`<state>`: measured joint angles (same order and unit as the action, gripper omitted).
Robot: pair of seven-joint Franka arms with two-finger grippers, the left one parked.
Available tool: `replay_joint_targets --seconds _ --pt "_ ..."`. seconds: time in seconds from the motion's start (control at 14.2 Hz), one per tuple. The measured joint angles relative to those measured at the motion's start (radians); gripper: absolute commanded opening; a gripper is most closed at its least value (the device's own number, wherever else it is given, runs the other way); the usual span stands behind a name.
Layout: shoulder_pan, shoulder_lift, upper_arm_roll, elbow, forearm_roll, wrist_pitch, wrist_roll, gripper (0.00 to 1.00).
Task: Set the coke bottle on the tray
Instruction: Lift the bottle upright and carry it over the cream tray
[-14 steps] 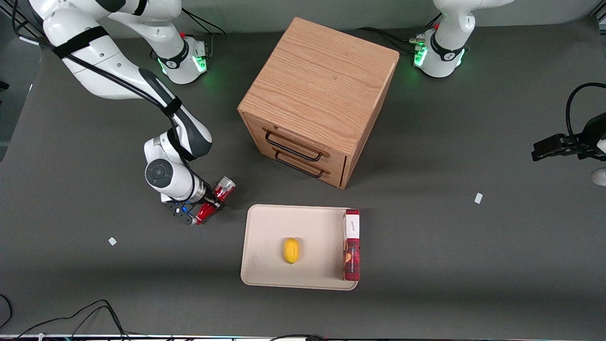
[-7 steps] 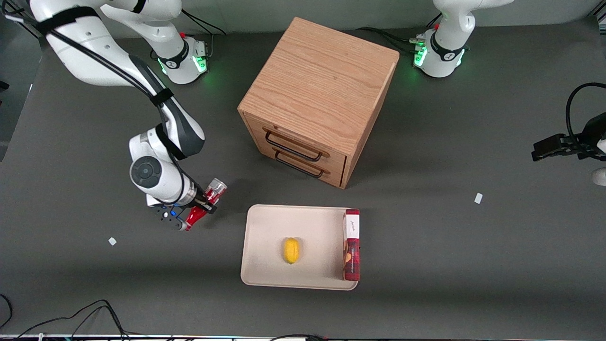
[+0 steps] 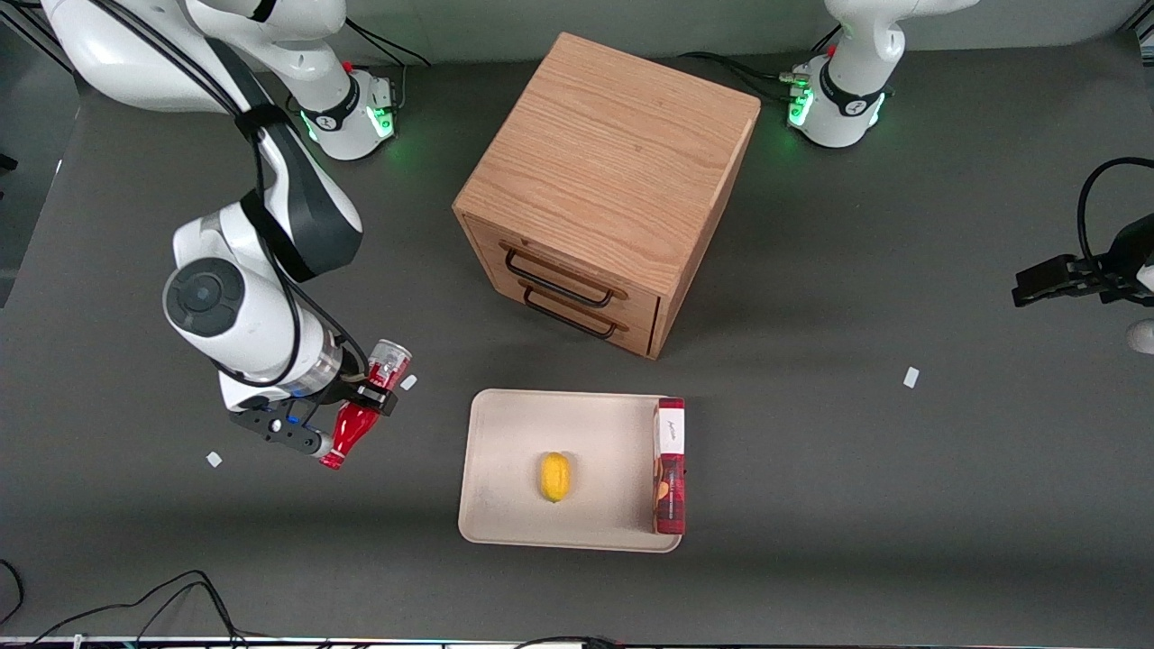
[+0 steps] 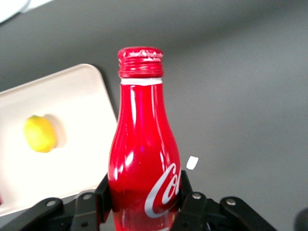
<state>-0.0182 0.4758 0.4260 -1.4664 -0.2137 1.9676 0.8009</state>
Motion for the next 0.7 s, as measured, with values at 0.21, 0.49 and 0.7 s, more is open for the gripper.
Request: replay_joint_targets --seconds 0.21,0.49,0.7 --pt "0.027 0.029 0.017 0.082 0.0 -0.019 -0.104 0.11" --pt "0.052 0.168 0.039 0.199 0.0 0.031 -0.222 0.11" --pt "0.078 0.297 0.04 0.246 -0.001 0.132 -0.274 0.11"
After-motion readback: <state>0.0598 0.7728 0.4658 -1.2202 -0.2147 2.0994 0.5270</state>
